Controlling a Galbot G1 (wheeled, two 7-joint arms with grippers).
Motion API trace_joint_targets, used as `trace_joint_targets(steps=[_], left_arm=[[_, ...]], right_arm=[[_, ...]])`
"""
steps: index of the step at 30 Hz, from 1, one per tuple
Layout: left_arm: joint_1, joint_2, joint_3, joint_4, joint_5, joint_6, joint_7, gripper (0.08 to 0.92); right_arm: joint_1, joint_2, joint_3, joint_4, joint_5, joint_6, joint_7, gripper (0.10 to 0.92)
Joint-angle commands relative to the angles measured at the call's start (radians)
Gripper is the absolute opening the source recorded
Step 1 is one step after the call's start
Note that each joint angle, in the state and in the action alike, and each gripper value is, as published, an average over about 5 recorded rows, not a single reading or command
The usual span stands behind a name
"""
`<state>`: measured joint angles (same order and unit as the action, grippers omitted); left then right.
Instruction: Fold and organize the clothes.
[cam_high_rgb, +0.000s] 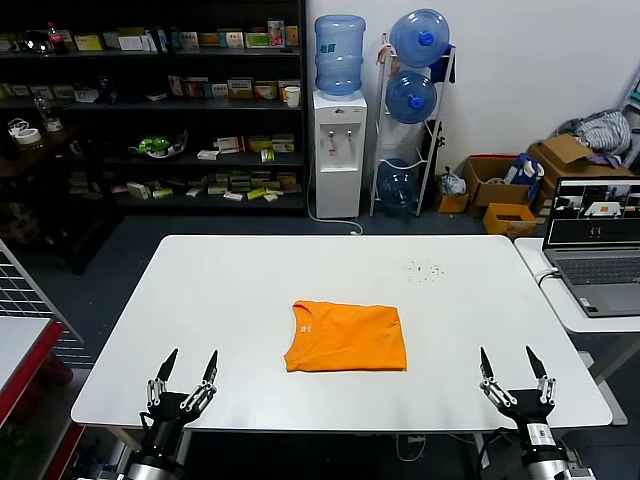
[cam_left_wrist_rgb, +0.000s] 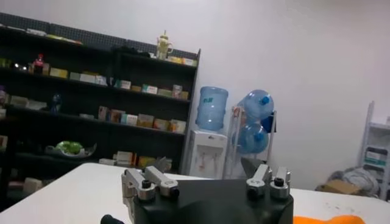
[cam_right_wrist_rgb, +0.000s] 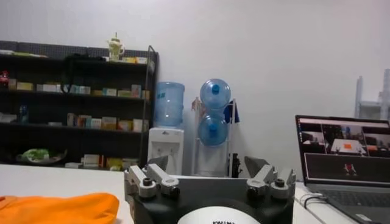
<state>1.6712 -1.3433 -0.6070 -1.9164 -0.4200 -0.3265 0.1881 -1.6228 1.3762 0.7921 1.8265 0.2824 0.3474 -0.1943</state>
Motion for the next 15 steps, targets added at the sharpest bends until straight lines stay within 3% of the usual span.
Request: trace_joint_targets(steps=[1,15], left_arm=[[0.000,-0.001,-0.007,0.002,0.003,-0.003,-0.005,0.823],[-0.001,-0.004,-0.009,0.000,0.001,0.001,-0.012,0.823]], right_arm=[[0.002,0.008,0.000,-0.006,-0.003,0.015,0.002,0.823],[0.011,0.009,0.011,-0.006,-0.010,0.000,0.010,0.823]])
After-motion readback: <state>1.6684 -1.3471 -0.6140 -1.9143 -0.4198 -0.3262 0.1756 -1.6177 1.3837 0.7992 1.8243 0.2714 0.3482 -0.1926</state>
